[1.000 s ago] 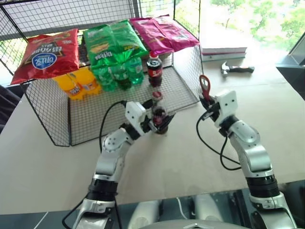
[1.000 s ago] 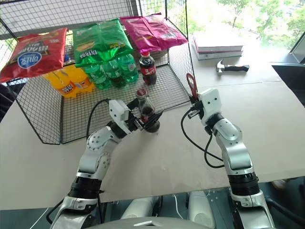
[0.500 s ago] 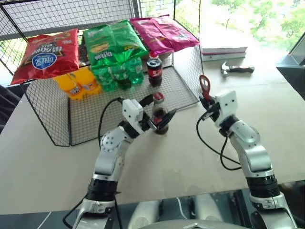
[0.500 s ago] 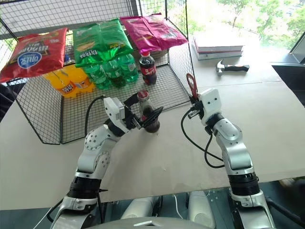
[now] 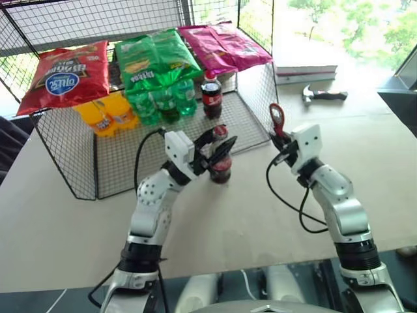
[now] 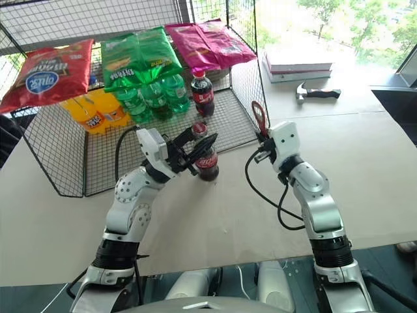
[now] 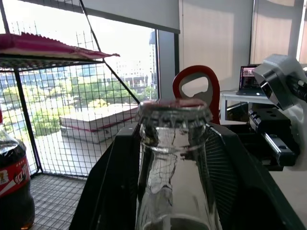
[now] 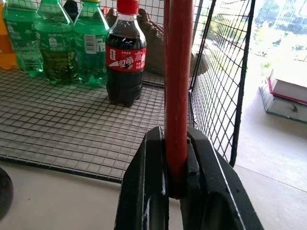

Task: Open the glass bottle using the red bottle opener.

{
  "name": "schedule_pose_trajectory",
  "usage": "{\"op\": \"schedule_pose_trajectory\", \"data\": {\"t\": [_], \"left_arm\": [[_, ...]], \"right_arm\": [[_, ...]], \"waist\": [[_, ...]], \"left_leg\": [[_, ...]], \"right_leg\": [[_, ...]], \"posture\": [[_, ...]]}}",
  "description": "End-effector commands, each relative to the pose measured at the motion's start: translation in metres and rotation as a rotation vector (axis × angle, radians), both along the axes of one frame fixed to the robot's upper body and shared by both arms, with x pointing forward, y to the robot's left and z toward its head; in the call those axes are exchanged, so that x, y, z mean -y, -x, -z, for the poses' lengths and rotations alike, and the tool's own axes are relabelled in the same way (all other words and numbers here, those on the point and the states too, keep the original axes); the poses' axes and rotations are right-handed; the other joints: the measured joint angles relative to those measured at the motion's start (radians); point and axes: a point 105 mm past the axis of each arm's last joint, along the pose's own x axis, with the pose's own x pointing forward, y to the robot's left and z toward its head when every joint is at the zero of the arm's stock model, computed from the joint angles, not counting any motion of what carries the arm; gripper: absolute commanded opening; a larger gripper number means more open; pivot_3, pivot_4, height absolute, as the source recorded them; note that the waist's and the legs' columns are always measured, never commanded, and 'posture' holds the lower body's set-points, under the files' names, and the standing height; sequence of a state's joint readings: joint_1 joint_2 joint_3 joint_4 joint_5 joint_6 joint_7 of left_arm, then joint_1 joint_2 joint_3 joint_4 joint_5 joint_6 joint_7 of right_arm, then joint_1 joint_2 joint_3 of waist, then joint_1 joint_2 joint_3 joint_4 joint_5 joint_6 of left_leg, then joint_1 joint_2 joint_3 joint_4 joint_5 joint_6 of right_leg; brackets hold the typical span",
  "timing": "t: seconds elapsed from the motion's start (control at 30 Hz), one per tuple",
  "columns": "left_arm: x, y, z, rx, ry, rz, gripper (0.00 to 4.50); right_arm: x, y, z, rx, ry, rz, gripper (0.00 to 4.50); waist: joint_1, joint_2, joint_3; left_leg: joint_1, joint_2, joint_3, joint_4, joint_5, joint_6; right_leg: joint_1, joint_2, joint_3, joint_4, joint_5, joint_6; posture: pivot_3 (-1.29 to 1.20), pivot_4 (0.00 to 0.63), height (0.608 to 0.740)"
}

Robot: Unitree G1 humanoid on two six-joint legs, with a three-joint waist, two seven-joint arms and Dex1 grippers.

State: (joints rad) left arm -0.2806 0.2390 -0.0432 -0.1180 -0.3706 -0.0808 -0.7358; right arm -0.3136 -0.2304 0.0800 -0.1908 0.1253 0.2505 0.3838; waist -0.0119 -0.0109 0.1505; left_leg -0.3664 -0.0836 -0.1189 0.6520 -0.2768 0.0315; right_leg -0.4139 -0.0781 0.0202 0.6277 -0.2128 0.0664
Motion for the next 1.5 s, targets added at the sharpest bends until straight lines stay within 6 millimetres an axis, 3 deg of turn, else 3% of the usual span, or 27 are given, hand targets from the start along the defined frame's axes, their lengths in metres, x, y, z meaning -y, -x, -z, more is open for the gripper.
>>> {"op": "schedule_pose_trajectory", "data": {"t": [0.03,0.27,0.53,0.77,1.17,1.33,1.5], "left_arm": [[0.0,0.002,0.008,-0.018,-0.035,-0.012,1.36],[-0.002,0.003,0.012,-0.031,-0.051,-0.017,1.36],[-0.008,0.0,0.011,-0.043,-0.035,-0.04,1.36],[-0.009,-0.001,0.009,-0.027,-0.032,-0.05,4.15],[-0.008,-0.001,0.012,-0.034,-0.019,-0.038,4.15],[-0.009,-0.001,0.018,-0.044,-0.037,-0.043,2.02],[-0.011,-0.001,0.024,-0.06,-0.055,-0.052,2.02]], "right_arm": [[-0.016,0.008,-0.027,0.101,0.002,-0.059,0.0],[-0.053,0.021,-0.035,0.298,0.223,-0.167,0.0],[-0.054,0.019,-0.029,0.297,0.223,-0.164,0.0],[-0.048,0.017,-0.024,0.289,0.235,-0.148,0.0],[-0.046,0.017,-0.021,0.282,0.244,-0.145,0.0],[-0.047,0.017,-0.022,0.286,0.244,-0.148,0.0],[-0.055,0.02,-0.024,0.345,0.303,-0.167,0.0]], "waist": [[-0.001,0.0,0.0],[0.0,0.0,0.0],[0.0,-0.001,-0.001],[0.0,-0.001,0.0],[0.0,-0.001,0.0],[0.001,0.0,0.0],[0.0,0.0,0.0]], "left_leg": [[0.001,0.0,0.001,0.0,0.0,0.0],[0.002,0.0,0.001,0.0,0.0,0.0],[0.003,0.0,0.001,0.0,0.0,0.0],[0.001,0.001,0.001,0.0,0.0,-0.001],[0.001,0.001,0.001,-0.001,0.0,-0.001],[0.001,0.001,0.001,-0.001,0.0,-0.001],[0.002,0.001,0.001,0.0,0.001,-0.001]], "right_leg": [[0.0,0.0,0.001,0.0,0.0,0.0],[0.001,0.0,0.001,0.001,0.0,0.0],[0.001,0.0,0.001,0.001,0.0,0.0],[0.0,0.001,0.001,0.001,0.0,0.0],[0.0,0.001,0.001,0.0,0.0,0.0],[0.0,0.001,0.001,0.0,0.0,0.0],[0.001,0.001,0.001,0.0,0.0,0.0]], "posture": [[0.0,0.15,0.74],[0.0,0.15,0.74],[0.0,0.15,0.74],[0.0,0.15,0.74],[0.0,0.15,0.74],[0.0,0.15,0.74],[0.0,0.15,0.74]]}}
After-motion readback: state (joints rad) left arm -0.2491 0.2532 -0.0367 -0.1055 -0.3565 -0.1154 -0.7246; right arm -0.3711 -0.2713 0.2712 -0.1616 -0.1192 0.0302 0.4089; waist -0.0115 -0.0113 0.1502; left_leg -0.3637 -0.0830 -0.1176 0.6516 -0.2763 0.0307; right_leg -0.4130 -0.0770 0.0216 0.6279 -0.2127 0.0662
